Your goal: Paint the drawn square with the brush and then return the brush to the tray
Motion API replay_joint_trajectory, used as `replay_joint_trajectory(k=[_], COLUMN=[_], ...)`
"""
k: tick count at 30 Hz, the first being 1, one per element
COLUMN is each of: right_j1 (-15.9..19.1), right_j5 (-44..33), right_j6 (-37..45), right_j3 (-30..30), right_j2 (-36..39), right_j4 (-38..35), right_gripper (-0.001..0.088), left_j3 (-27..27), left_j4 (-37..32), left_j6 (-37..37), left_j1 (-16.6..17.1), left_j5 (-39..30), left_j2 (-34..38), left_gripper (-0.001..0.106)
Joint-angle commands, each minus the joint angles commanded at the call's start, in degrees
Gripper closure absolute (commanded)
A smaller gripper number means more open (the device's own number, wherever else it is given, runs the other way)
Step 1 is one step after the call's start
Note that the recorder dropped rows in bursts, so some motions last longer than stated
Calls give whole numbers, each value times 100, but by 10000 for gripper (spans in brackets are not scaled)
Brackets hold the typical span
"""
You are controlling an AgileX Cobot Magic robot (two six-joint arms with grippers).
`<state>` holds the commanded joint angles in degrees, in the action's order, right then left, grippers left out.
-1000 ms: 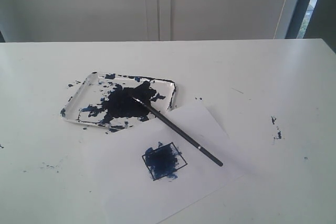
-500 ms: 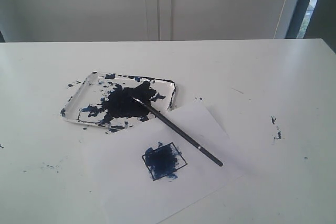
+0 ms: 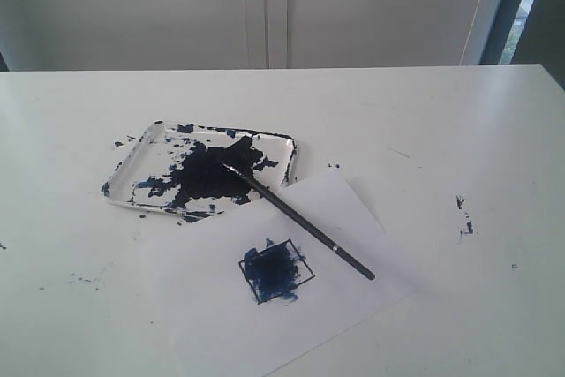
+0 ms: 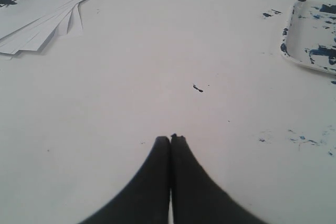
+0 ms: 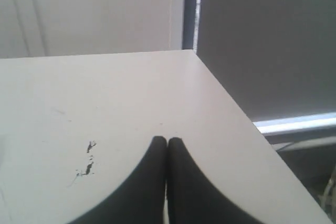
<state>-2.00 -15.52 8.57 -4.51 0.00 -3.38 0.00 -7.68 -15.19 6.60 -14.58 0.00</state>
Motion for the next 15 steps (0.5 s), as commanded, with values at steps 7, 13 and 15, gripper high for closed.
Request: replay_joint_trajectory(k=[7,13,15], right_j1=[0,0,0], right_j5=[171,-86,-114], right_j6=[-1266,-1523,-1523], right_j3=[451,451,451], right_j2=[0,0,0], right_j4=[695,1080,1079], right_gripper=[868,868,868], left_j3=[0,0,0], left_j4=[0,0,0], left_j6=[0,0,0], left_j1=[0,0,0], left_j5=[0,0,0], left_j2=[0,0,0], left_gripper=[1053,1053,1053])
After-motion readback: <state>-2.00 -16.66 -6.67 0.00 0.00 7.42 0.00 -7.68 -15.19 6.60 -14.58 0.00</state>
